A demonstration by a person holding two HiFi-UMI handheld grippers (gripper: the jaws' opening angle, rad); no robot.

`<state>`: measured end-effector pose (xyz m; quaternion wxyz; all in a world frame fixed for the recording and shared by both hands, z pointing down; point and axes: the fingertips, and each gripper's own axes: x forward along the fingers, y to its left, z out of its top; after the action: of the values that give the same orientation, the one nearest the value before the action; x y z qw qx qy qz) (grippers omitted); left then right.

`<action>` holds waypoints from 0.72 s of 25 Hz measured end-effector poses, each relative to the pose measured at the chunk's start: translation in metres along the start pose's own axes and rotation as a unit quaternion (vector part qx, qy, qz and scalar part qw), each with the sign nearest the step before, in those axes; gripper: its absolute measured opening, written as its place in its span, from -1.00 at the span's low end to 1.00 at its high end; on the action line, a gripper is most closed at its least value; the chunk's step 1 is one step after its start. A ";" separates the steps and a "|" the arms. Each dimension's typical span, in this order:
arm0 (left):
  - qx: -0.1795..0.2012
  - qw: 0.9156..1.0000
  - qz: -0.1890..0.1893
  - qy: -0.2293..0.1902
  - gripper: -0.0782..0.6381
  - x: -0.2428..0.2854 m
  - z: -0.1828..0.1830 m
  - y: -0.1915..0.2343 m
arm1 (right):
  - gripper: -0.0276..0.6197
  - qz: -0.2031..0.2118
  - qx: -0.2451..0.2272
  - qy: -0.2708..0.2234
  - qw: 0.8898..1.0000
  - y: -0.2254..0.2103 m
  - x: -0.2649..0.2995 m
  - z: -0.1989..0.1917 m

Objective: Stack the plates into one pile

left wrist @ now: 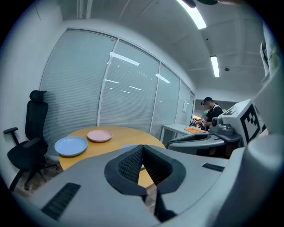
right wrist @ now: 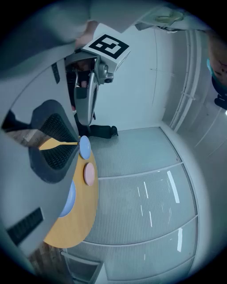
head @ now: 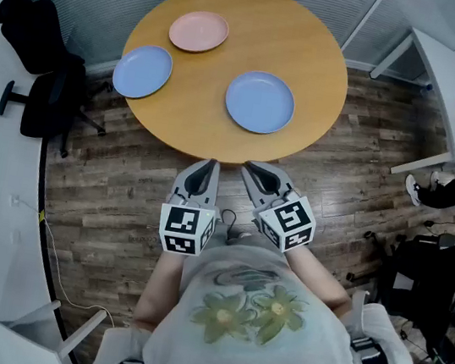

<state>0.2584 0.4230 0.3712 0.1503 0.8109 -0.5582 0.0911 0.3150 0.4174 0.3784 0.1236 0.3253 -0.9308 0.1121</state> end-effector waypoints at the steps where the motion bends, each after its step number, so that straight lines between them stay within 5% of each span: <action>1: 0.001 1.000 -0.003 0.000 -0.74 0.000 -0.001 0.006 | -0.76 -0.005 0.002 -0.002 1.000 0.001 0.006 0.000; 18: -0.002 0.997 -0.044 0.060 -0.73 0.061 -0.025 0.060 | -0.75 -0.080 0.040 0.032 0.995 -0.048 0.060 -0.025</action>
<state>0.2247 0.3583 0.4218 0.1893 0.8272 -0.5123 0.1320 0.3037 0.3533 0.4264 0.1486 0.4000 -0.8920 0.1492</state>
